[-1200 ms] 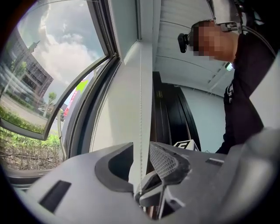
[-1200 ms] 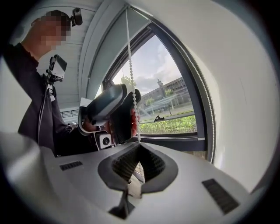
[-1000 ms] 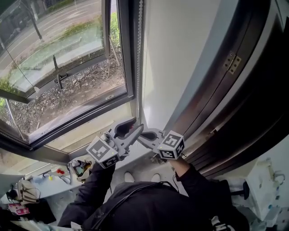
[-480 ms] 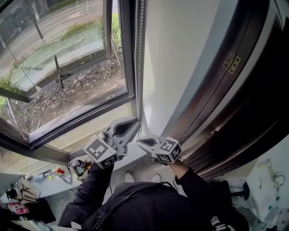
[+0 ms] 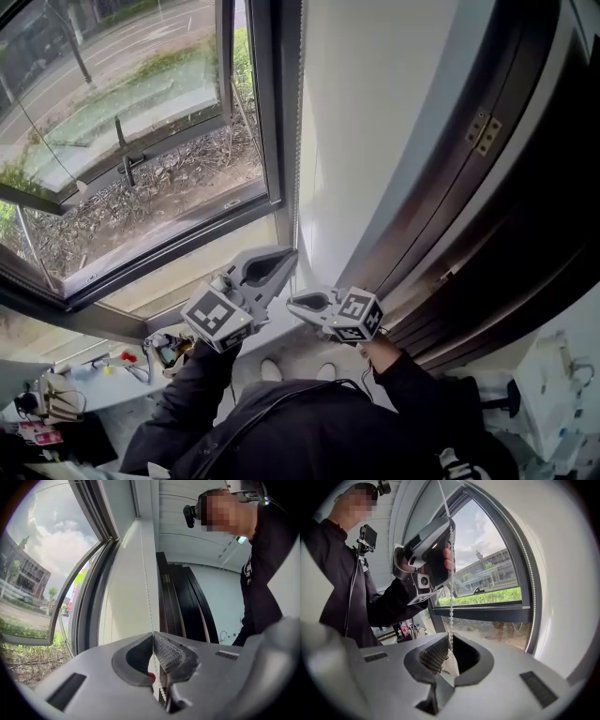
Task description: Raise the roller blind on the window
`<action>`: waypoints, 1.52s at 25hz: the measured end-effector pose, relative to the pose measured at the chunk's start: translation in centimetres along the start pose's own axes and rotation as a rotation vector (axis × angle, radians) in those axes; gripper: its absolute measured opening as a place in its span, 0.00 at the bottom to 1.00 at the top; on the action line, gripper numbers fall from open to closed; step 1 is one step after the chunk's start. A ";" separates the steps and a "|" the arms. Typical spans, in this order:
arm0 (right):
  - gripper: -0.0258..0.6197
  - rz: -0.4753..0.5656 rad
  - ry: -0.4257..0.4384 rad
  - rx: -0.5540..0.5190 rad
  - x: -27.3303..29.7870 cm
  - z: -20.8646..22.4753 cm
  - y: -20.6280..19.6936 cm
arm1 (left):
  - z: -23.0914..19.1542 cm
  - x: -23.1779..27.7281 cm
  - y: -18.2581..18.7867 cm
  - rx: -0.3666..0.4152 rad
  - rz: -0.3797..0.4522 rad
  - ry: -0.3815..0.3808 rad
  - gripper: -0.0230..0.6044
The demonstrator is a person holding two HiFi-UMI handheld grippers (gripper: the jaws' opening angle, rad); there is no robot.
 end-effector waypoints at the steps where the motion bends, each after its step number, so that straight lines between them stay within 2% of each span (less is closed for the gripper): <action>1: 0.09 0.009 0.002 0.010 -0.2 0.2 0.1 | 0.0 0.1 -0.3 -0.004 -0.009 -0.003 0.06; 3: 0.25 0.045 0.006 0.044 -0.6 0.7 0.4 | 0.0 0.3 -1.4 -0.021 -0.032 -0.006 0.06; 9: 0.38 0.168 -0.029 0.059 -2.6 1.9 2.4 | -0.5 -0.2 -8.9 -0.103 -0.135 -0.005 0.06; 12: 0.38 0.192 -0.039 0.049 -3.4 2.2 3.2 | -0.1 -0.5 -12.2 -0.164 -0.172 -0.002 0.06; 15: 0.38 0.213 -0.051 0.041 -3.7 2.3 3.6 | 0.2 -0.5 -14.1 -0.192 -0.184 -0.003 0.06; 23: 0.38 0.211 -0.054 0.046 -3.3 1.9 3.6 | 0.3 -0.1 -16.6 -0.210 -0.209 0.007 0.06; 30: 0.38 0.205 -0.062 0.043 -3.3 1.8 3.4 | 1.1 0.0 -19.9 -0.222 -0.272 0.010 0.05; 35: 0.38 0.207 -0.070 0.045 -3.4 1.7 3.3 | 0.5 -1.1 -20.6 -0.247 -0.234 0.049 0.05; 38: 0.38 0.204 -0.085 0.042 -3.4 1.7 3.0 | -0.2 -1.8 -20.1 -0.256 -0.213 0.039 0.05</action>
Point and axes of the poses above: the fingertips, and each gripper's own axes: x forward along the fingers, z to its right, y out of its top, the point moved 10 cm from there along -x, backward along the fingers, and after that the axes turned 15 degrees about -y, right-handed, at the moved point
